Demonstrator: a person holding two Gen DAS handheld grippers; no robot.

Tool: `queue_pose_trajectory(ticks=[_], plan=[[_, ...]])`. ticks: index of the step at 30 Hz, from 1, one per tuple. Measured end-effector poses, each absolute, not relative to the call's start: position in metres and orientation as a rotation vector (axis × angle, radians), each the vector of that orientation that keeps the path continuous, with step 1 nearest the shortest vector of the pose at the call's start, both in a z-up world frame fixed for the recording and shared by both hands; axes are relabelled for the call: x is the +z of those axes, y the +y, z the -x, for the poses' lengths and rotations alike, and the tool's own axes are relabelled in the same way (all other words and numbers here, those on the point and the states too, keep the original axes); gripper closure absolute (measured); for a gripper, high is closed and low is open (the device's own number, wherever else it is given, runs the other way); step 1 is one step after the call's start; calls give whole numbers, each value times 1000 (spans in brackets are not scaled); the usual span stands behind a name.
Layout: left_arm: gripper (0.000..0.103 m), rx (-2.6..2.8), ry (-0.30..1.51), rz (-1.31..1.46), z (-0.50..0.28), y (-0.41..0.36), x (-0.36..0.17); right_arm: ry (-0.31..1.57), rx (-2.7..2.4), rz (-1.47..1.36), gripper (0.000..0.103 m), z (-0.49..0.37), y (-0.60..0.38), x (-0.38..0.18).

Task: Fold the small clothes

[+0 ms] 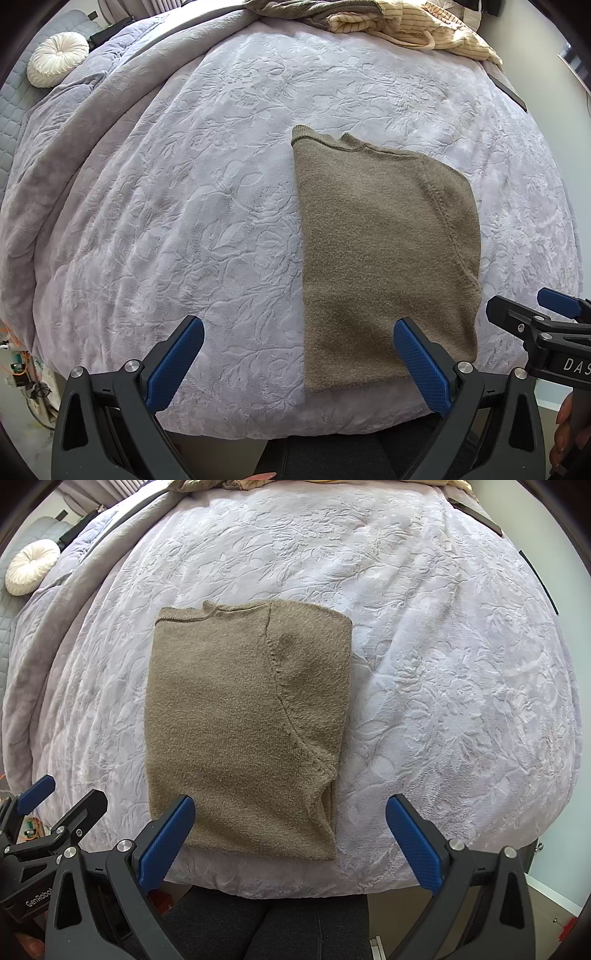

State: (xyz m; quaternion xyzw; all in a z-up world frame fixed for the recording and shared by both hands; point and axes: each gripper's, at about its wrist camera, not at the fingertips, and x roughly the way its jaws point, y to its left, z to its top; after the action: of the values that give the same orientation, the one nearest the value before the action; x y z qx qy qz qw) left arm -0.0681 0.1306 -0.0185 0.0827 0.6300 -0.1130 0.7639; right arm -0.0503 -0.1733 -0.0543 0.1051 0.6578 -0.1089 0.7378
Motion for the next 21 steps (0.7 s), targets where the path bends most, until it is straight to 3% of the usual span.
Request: queue_pose_trajectory(ticks=[21], plan=[[0, -211, 1354, -196, 66, 138, -21, 1446, -237, -229, 0, 51, -173, -54]])
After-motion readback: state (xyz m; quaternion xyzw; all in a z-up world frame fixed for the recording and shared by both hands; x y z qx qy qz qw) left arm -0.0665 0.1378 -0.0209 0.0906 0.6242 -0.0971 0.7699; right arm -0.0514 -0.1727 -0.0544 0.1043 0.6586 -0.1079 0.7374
